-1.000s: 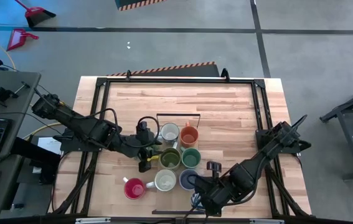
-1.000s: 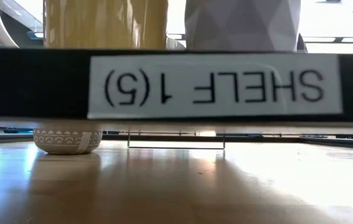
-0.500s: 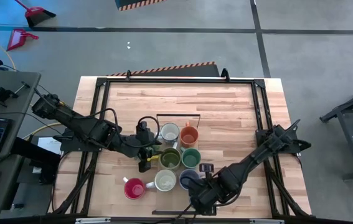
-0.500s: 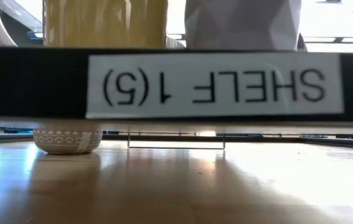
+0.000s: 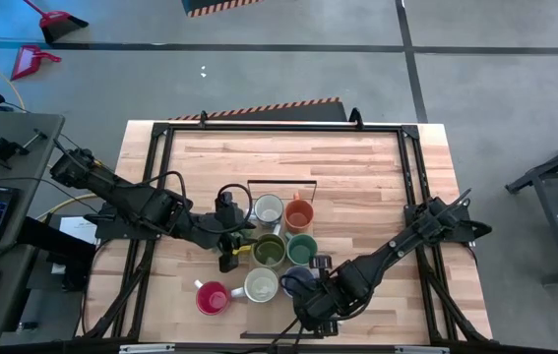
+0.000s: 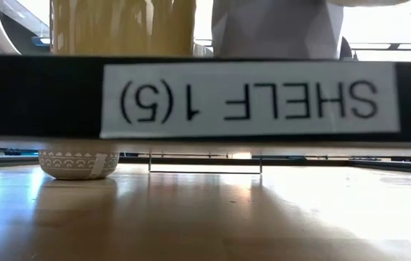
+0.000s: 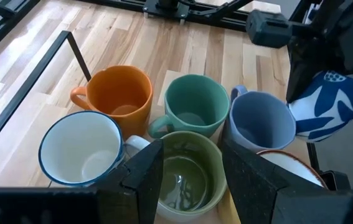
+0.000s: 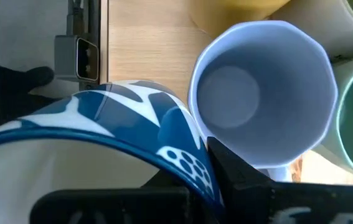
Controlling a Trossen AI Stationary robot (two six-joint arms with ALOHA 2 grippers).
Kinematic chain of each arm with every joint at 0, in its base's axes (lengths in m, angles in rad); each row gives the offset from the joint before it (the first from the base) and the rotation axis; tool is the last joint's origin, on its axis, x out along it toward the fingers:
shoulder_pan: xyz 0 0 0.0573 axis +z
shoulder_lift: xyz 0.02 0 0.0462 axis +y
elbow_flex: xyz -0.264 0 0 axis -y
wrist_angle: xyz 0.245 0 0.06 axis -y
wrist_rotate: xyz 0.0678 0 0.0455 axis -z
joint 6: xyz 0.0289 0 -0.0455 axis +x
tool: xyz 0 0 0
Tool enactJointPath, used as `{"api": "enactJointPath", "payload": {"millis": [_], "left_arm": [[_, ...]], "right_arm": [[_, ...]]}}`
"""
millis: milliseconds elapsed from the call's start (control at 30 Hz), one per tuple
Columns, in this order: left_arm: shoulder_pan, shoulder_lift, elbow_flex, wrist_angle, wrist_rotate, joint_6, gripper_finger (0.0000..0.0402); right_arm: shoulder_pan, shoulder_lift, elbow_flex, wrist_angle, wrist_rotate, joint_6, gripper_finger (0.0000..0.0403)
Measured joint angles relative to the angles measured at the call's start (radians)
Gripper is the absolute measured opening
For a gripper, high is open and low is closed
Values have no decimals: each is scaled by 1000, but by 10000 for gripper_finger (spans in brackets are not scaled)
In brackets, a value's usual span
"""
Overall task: Place coffee mugs
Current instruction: Put the blue patterned mug on the shelf
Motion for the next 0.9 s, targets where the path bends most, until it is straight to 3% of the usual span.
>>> {"api": "enactJointPath", "payload": {"millis": [900], "left_arm": [[0, 0, 0, 2, 0, 0, 154]], "right_arm": [[-34, 30, 1, 41, -16, -7, 0]]}}
